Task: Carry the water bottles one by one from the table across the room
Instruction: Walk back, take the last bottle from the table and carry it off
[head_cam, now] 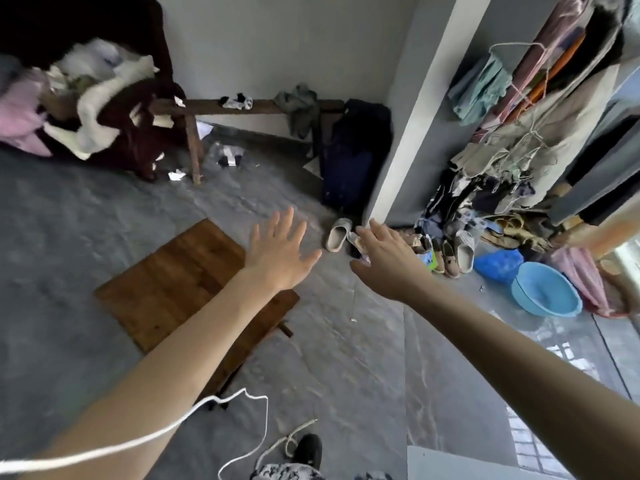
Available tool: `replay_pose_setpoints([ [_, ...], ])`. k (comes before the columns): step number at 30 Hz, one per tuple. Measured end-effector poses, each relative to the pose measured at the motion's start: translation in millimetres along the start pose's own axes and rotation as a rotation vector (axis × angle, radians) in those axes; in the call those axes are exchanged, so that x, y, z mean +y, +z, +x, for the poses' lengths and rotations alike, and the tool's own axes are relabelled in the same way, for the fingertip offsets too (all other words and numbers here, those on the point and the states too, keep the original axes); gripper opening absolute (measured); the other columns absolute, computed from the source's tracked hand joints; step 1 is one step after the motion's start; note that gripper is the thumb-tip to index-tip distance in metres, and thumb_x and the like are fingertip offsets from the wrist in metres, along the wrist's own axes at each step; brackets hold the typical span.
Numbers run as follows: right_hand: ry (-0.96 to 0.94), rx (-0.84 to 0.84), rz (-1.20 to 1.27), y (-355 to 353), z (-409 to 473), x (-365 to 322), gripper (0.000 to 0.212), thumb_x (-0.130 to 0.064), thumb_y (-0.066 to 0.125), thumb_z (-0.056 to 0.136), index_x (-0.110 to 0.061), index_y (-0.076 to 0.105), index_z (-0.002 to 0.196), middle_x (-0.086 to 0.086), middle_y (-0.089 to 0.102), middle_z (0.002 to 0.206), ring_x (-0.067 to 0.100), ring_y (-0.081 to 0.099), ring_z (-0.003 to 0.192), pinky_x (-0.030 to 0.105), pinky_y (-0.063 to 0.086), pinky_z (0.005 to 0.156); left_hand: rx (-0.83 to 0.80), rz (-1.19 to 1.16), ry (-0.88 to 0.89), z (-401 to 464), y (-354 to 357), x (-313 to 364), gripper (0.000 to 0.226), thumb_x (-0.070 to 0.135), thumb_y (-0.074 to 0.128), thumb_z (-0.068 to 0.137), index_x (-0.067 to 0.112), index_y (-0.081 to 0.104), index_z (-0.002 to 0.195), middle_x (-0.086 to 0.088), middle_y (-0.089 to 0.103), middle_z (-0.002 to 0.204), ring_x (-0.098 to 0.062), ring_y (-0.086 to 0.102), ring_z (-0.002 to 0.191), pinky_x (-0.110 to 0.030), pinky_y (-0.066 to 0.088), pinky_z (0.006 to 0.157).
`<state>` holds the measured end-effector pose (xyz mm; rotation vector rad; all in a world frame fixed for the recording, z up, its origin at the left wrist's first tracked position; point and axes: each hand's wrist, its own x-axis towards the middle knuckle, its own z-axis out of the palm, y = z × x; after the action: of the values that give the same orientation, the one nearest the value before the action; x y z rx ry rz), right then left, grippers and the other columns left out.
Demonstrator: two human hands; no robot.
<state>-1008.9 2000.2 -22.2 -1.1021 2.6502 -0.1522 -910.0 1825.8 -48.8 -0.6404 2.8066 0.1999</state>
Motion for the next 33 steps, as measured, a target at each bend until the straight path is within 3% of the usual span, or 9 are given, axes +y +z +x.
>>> replay_pose_setpoints([
  [7,-0.178,-0.115,-0.035,8,85,-15,0.065,-0.041,0.051,0.096,-0.017,0.028,0.153,0.011,0.019,0.163,0.035,0.018,0.149,0.051,0.024,0.120,-0.072,-0.058,-0.240,26,36,-50,0.077,0.068,0.017,0.101,0.026,0.003,0.164,-0.006,-0.015,0.171,-0.029,-0.011,0.158,-0.055,0.000,0.125],
  [15,-0.450,-0.216,-0.056,22,186,-23,0.063,-0.042,0.052,0.096,-0.020,0.030,0.150,0.008,0.026,0.158,0.032,0.026,0.146,0.047,0.029,0.116,-0.102,-0.154,-0.520,49,44,-61,0.080,0.070,0.018,0.100,0.024,0.002,0.164,-0.005,-0.016,0.171,-0.026,-0.010,0.158,-0.053,0.002,0.126],
  [19,-0.552,-0.304,-0.061,42,231,-22,0.066,-0.042,0.048,0.099,-0.023,0.021,0.156,0.007,0.012,0.167,0.029,0.011,0.153,0.045,0.017,0.122,-0.109,-0.213,-0.630,61,59,-53,0.080,0.068,0.026,0.100,0.025,0.004,0.164,-0.003,-0.015,0.171,-0.025,-0.009,0.159,-0.051,0.003,0.126],
  [22,-0.586,-0.356,-0.071,68,258,-18,0.067,-0.044,0.044,0.101,-0.022,0.018,0.158,0.007,0.011,0.167,0.028,0.011,0.153,0.044,0.015,0.122,-0.091,-0.277,-0.723,72,74,-53,0.078,0.065,0.032,0.101,0.025,0.005,0.163,-0.003,-0.012,0.172,-0.025,-0.007,0.159,-0.050,0.005,0.127],
  [28,-0.581,-0.487,-0.055,136,286,-1,0.069,-0.045,0.045,0.100,-0.019,0.019,0.158,0.009,0.012,0.167,0.029,0.013,0.153,0.042,0.016,0.124,-0.144,-0.344,-0.790,95,124,-64,0.083,0.064,0.040,0.100,0.025,0.002,0.163,-0.002,-0.012,0.172,-0.025,-0.006,0.159,-0.050,0.007,0.127],
  [33,-0.547,-0.552,-0.043,203,317,8,0.068,-0.045,0.043,0.101,-0.022,0.017,0.159,0.005,0.012,0.167,0.022,0.010,0.154,0.035,0.010,0.122,-0.089,-0.515,-0.731,123,184,-90,0.095,0.054,0.061,0.095,0.024,0.001,0.163,0.002,-0.006,0.172,-0.020,0.000,0.159,-0.044,0.011,0.128],
])
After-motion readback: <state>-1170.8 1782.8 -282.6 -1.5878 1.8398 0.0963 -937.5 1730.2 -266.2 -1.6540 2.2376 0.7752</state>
